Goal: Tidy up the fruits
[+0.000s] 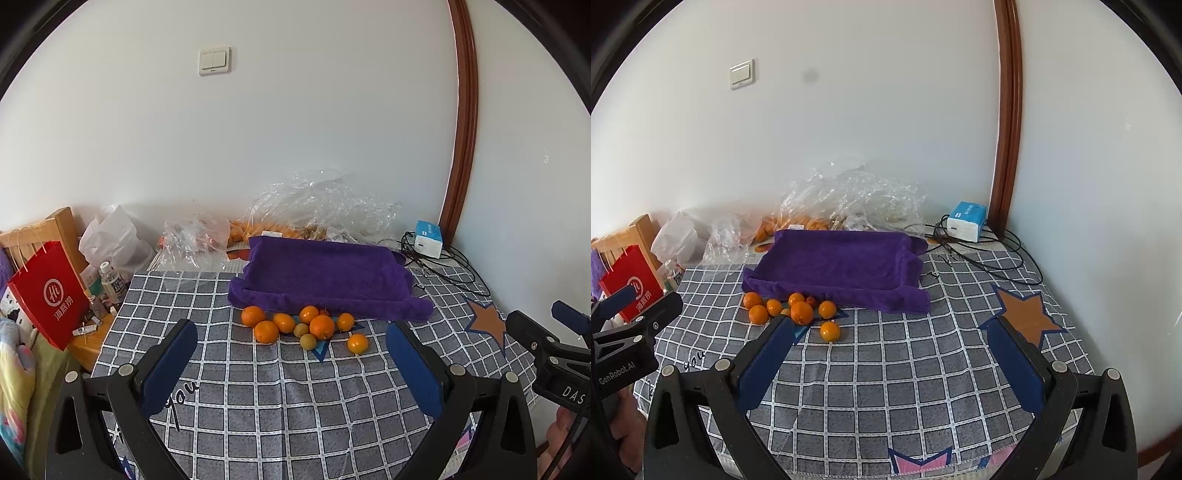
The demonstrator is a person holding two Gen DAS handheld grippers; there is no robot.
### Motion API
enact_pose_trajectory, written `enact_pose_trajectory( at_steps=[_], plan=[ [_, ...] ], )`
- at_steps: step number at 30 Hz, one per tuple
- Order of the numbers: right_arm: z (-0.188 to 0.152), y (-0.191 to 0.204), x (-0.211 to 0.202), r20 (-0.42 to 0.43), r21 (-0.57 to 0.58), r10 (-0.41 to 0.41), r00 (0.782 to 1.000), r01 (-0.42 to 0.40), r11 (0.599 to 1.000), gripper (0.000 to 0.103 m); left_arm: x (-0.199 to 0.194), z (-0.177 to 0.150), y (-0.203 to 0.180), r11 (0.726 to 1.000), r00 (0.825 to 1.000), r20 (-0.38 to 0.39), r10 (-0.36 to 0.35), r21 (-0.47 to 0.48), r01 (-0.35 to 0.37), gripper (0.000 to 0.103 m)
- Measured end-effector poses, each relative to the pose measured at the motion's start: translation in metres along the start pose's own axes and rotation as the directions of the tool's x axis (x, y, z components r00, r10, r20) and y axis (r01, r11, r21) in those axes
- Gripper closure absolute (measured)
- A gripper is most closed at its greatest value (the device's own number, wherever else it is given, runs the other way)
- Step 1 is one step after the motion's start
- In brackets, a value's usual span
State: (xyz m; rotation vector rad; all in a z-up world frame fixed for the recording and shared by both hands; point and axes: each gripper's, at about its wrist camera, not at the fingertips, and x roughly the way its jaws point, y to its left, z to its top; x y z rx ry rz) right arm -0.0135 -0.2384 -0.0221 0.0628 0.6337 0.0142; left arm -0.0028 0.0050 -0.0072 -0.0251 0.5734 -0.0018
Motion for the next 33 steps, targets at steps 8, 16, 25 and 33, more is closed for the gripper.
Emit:
enact_pose_trajectory(
  at_steps=[8, 16, 25, 33],
  plan=[
    [0.0020, 0.0021, -0.0009, 0.001, 0.001, 0.004, 1.000, -0.004, 1.000, 0.000, -0.0014, -0.0005, 0.0037, 1.000, 1.000, 0.001, 0.001, -0.010, -0.001, 0.000],
    [0.0026, 0.0050, -0.0033, 0.005, -0.003, 0.002, 1.000, -0.002, 1.000, 0.000, -0.0036, 0.0005, 0.0086, 1.000, 1.000, 0.006, -0.001, -0.017, 0.001, 0.000],
    [0.0023, 0.0054, -0.0065, 0.009, -0.001, 0.000, 1.000, 0.000, 1.000, 0.000, -0.0051, -0.0007, 0.0058, 1.000, 1.000, 0.006, -0.003, -0.012, 0.003, 0.000],
    [0.0013, 0.0062, -0.0078, 0.010, -0.004, 0.001, 1.000, -0.001, 1.000, 0.000, -0.0049, -0.0020, 0.0054, 1.000, 1.000, 0.006, -0.005, -0.014, 0.005, 0.000]
  ],
)
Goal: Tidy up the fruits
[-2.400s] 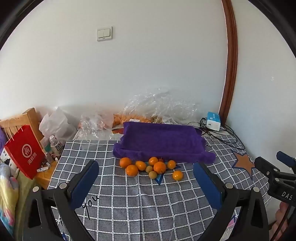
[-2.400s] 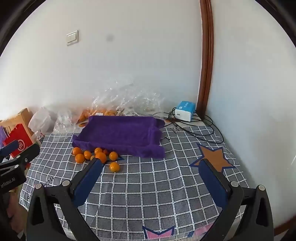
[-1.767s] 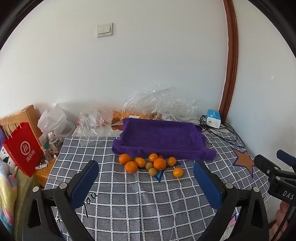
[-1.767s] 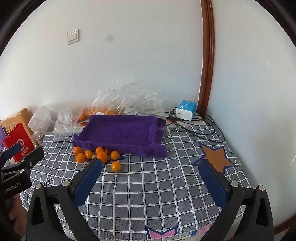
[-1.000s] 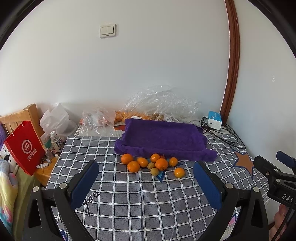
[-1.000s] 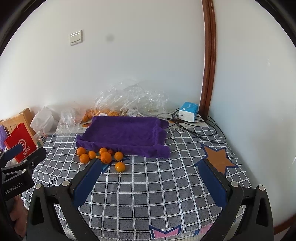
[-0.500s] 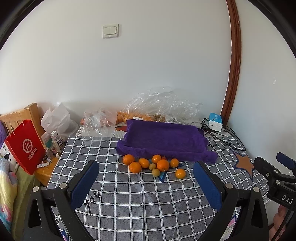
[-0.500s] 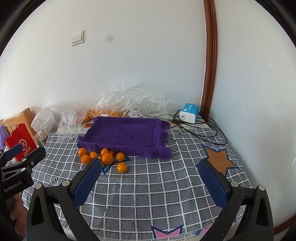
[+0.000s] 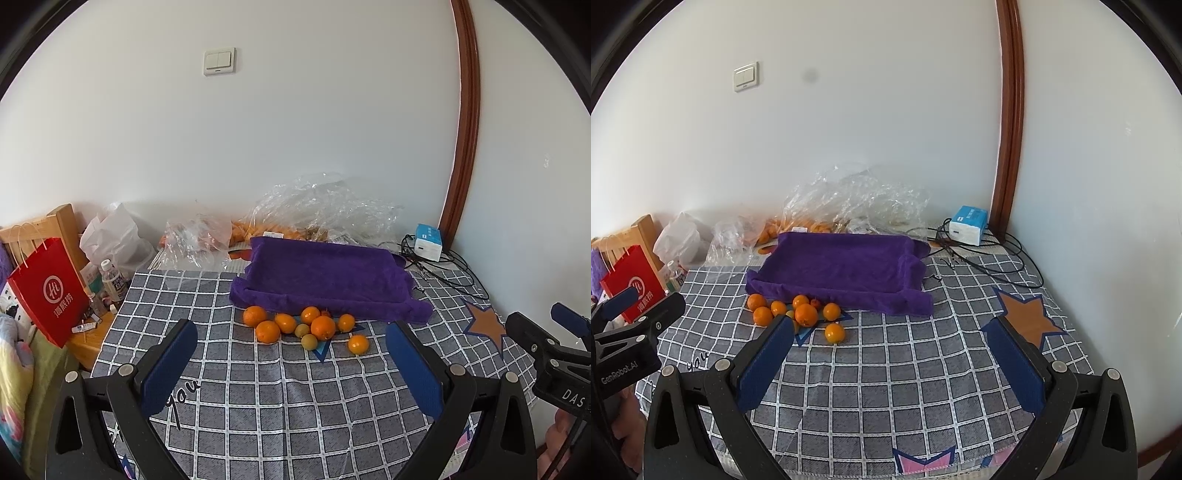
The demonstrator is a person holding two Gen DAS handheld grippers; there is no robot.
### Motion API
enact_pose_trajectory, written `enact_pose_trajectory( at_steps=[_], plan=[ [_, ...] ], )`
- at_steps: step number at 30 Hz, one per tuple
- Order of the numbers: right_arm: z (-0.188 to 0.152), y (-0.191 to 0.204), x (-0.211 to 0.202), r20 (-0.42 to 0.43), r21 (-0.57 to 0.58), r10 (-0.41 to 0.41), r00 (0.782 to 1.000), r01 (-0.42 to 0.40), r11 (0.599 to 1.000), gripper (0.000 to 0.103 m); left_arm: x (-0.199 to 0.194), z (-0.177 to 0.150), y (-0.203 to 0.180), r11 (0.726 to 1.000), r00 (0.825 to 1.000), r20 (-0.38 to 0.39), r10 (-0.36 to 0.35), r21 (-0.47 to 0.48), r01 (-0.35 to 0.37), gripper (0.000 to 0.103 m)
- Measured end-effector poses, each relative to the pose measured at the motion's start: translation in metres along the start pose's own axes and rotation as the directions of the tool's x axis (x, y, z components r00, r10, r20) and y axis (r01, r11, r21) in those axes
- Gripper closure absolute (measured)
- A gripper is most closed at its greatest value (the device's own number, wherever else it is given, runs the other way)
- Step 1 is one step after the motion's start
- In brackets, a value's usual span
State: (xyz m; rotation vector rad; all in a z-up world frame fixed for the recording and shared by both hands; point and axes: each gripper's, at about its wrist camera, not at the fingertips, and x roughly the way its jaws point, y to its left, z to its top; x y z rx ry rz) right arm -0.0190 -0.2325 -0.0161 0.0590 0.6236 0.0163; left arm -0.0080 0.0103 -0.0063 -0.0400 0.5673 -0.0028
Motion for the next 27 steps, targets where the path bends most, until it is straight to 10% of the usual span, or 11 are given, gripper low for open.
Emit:
enact_pose_trajectory(
  at_steps=[27],
  plan=[
    [-0.002, 0.006, 0.008, -0.007, -0.009, 0.002, 1.000, -0.002, 1.000, 0.000, 0.011, -0.002, 0.007, 1.000, 1.000, -0.018, -0.001, -0.013, 0.001, 0.000]
  ],
)
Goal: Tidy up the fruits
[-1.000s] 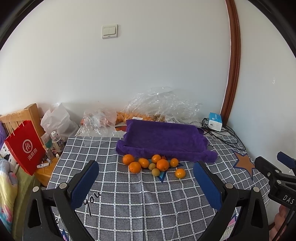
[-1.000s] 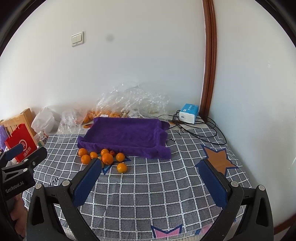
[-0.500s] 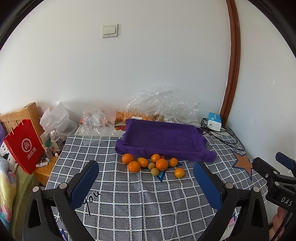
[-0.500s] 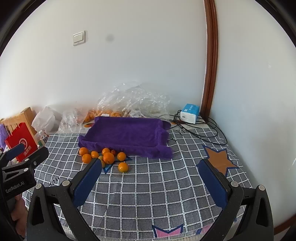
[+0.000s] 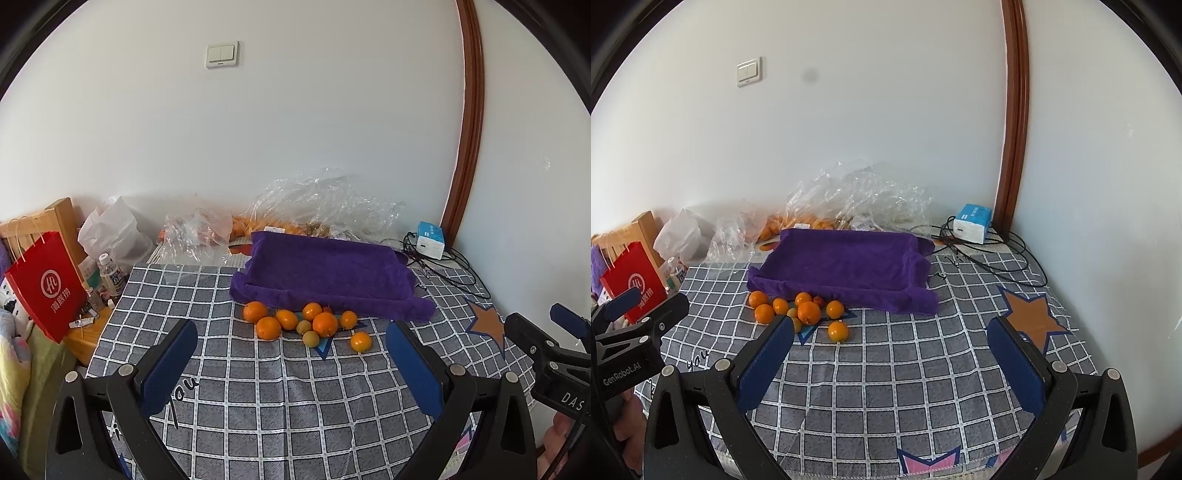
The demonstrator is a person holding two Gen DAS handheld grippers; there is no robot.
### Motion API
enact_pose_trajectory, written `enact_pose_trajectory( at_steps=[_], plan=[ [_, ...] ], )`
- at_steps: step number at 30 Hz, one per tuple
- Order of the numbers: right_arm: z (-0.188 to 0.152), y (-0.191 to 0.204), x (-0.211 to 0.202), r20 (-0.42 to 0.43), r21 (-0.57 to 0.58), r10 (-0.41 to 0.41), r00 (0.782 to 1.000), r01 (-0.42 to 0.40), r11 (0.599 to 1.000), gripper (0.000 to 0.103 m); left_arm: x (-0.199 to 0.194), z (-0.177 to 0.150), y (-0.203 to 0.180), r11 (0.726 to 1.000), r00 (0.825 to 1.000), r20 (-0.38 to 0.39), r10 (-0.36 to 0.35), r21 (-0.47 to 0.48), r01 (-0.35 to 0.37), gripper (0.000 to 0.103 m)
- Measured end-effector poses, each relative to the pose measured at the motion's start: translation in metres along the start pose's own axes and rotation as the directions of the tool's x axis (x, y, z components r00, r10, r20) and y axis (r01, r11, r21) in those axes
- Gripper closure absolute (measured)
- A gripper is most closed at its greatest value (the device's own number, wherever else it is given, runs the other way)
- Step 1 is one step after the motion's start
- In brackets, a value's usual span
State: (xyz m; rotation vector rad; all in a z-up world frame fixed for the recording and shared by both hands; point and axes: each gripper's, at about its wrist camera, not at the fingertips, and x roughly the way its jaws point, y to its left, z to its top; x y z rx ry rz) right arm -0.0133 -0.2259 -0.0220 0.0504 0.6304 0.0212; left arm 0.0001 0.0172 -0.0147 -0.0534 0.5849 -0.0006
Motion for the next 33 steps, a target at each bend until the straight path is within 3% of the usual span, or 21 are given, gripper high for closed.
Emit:
enact_pose_trajectory(
  at_steps=[12, 20, 23, 27, 28, 33],
  plan=[
    [-0.019, 0.010, 0.058, -0.061, -0.046, 0.000, 0.998, -0.003, 0.999, 0.000, 0.057, -0.021, 0.017, 0.999, 0.995, -0.090, 0.035, -0.036, -0.039, 0.000],
    [-0.050, 0.017, 0.117, -0.148, -0.078, 0.018, 0.989, -0.029, 0.997, 0.001, 0.111, -0.048, 0.040, 0.996, 0.980, -0.183, 0.075, -0.036, -0.083, 0.002],
    [-0.060, 0.024, 0.138, -0.164, -0.104, 0.004, 0.987, -0.021, 0.994, 0.001, 0.127, -0.056, 0.047, 0.996, 0.977, -0.199, 0.083, -0.019, -0.089, 0.006],
    [-0.068, 0.035, 0.169, -0.224, -0.088, 0.047, 0.973, -0.069, 0.994, 0.013, 0.149, -0.067, 0.061, 0.993, 0.967, -0.234, 0.104, -0.029, -0.113, 0.022],
    [-0.069, 0.037, 0.176, -0.237, -0.080, 0.061, 0.969, -0.082, 0.993, 0.018, 0.154, -0.068, 0.065, 0.993, 0.964, -0.246, 0.102, -0.033, -0.113, 0.023],
    [-0.070, 0.050, 0.197, -0.246, -0.057, 0.117, 0.962, -0.135, 0.989, 0.021, 0.169, -0.070, 0.077, 0.994, 0.965, -0.250, 0.077, -0.058, -0.094, 0.028]
  ],
)
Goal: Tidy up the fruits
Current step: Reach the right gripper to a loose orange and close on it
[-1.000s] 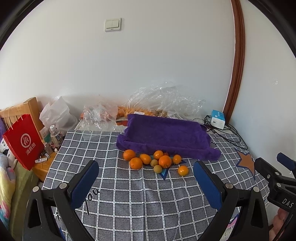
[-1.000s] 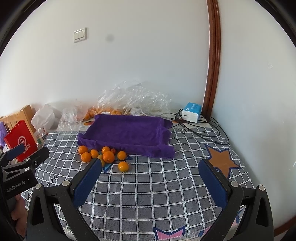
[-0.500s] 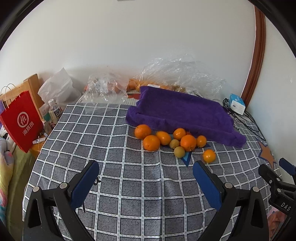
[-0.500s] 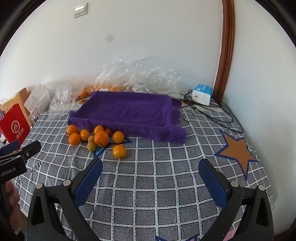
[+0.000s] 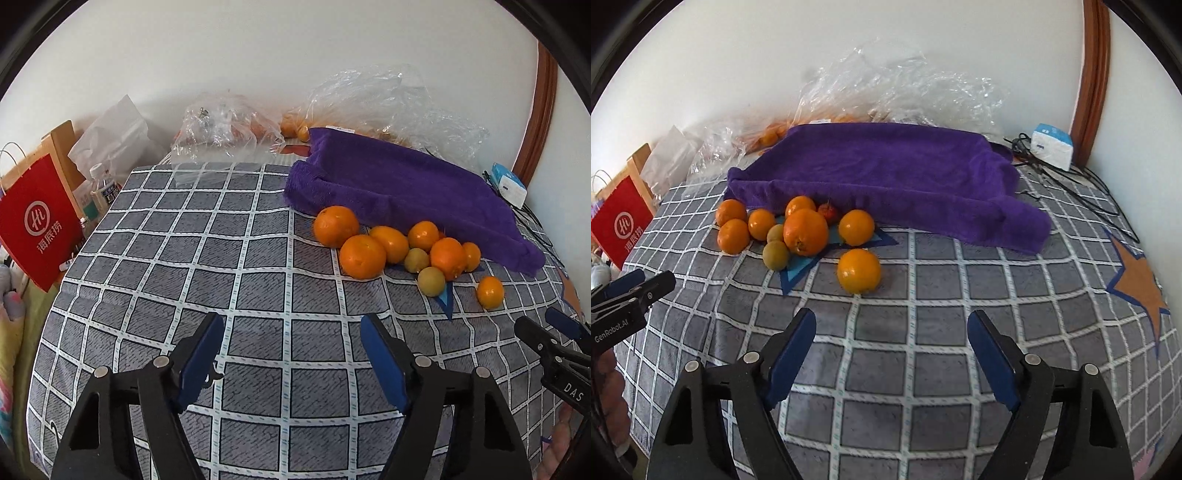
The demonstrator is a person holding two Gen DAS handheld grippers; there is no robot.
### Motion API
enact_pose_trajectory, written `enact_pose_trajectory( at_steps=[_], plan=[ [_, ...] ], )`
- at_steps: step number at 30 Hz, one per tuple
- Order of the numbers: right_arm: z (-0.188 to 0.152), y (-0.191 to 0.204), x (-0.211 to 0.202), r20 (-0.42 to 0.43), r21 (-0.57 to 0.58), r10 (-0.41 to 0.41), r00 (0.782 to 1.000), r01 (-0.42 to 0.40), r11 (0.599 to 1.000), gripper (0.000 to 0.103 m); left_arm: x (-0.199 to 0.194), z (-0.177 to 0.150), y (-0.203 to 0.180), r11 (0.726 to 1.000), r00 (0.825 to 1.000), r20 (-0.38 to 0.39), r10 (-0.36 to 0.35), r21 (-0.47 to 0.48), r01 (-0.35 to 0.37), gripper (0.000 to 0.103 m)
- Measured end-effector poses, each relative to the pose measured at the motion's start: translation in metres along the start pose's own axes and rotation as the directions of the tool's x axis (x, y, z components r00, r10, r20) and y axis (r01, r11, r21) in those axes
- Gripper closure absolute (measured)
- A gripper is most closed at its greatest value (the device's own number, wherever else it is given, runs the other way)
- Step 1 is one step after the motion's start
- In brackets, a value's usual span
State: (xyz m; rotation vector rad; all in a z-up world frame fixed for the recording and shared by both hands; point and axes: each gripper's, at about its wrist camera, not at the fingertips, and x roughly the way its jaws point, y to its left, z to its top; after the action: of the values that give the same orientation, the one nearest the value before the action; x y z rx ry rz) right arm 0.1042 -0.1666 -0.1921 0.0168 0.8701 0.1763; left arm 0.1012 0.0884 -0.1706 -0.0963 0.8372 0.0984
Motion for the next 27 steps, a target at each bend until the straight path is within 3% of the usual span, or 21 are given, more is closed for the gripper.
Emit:
enact_pose_trajectory(
  at_steps=[5, 9, 12, 18, 22, 27],
  plan=[
    [0.008, 0.006, 0.013, 0.039, -0.007, -0.003, 0.999, 0.003, 1.000, 0.027, 0.015, 0.000, 0.003, 0.999, 0.999, -0.024, -0.040, 0.002, 0.040, 0.028],
    [0.014, 0.006, 0.030, -0.006, 0.002, 0.058, 0.998, -0.058, 0.998, 0.040, 0.021, -0.001, 0.005, 0.997, 0.996, -0.034, -0.078, -0.015, 0.077, 0.030],
    [0.018, 0.009, 0.042, -0.015, -0.013, 0.047, 0.999, -0.047, 0.999, 0.043, 0.023, 0.002, 0.006, 0.994, 0.995, -0.027, -0.100, -0.040, 0.099, 0.030],
    [0.019, 0.011, 0.059, -0.039, -0.030, 0.064, 0.997, -0.065, 0.997, 0.069, 0.034, 0.011, -0.007, 0.990, 0.990, -0.038, -0.139, -0.036, 0.138, 0.030],
    [0.016, 0.000, 0.049, -0.015, -0.021, 0.069, 0.998, -0.069, 0.997, 0.069, 0.038, 0.022, -0.019, 0.988, 0.988, -0.020, -0.150, -0.036, 0.149, 0.030],
    [0.011, -0.018, 0.043, 0.009, -0.041, -0.005, 1.000, 0.006, 0.999, 0.069, 0.057, 0.031, -0.027, 0.981, 0.983, -0.030, -0.180, -0.080, 0.177, 0.032]
  ],
)
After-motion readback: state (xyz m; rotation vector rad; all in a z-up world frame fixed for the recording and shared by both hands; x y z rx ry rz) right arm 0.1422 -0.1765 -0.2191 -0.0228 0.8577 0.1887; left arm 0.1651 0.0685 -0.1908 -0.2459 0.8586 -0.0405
